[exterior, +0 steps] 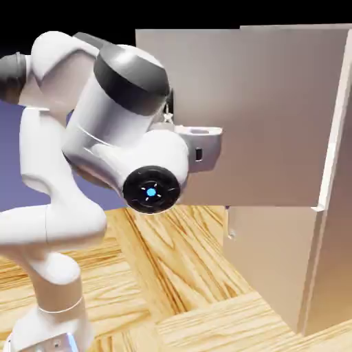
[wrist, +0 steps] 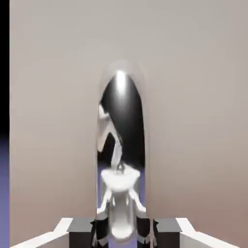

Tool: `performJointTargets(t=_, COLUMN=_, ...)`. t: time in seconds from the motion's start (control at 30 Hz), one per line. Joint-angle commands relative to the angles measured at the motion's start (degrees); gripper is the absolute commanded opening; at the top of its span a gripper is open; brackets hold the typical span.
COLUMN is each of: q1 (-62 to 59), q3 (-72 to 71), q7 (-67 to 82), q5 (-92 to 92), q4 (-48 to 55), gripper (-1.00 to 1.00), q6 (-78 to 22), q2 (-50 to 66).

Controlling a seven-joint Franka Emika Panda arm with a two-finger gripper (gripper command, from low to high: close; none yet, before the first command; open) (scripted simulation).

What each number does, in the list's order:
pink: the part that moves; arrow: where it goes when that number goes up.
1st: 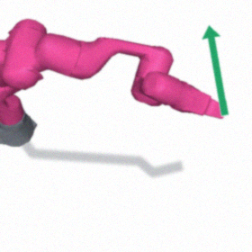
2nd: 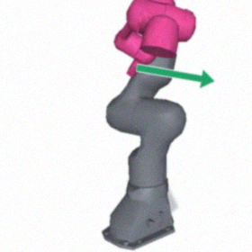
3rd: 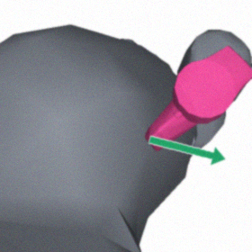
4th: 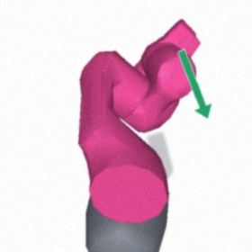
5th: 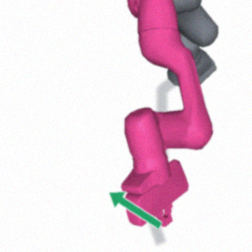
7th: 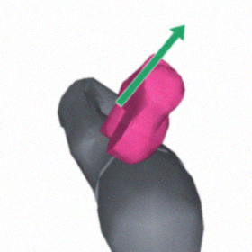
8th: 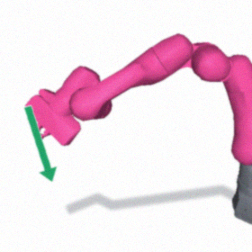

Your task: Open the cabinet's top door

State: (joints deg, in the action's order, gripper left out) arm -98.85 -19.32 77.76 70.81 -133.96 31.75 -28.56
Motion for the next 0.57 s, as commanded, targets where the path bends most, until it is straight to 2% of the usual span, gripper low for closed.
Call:
performJointTargets(t=0.0, q1=0.12, q3=-0.22, q7=0.85, q5=-1.4, q4=1.81, gripper=-1.0, q6=-0.26, q2=2.08)
performJointTargets(t=0.47, q1=3.59, q3=-4.26, q7=4.82, q5=-16.1, q4=29.78, gripper=-1.0, q6=-5.47, q2=30.19)
performJointTargets(t=0.5, q1=3.59, q3=-4.26, q7=4.82, q5=-16.1, q4=29.78, gripper=1.0, q6=-5.47, q2=30.19)
performJointTargets(t=0.53, q1=3.59, q3=-4.26, q7=4.82, q5=-16.1, q4=29.78, gripper=1.0, q6=-5.47, q2=30.19)
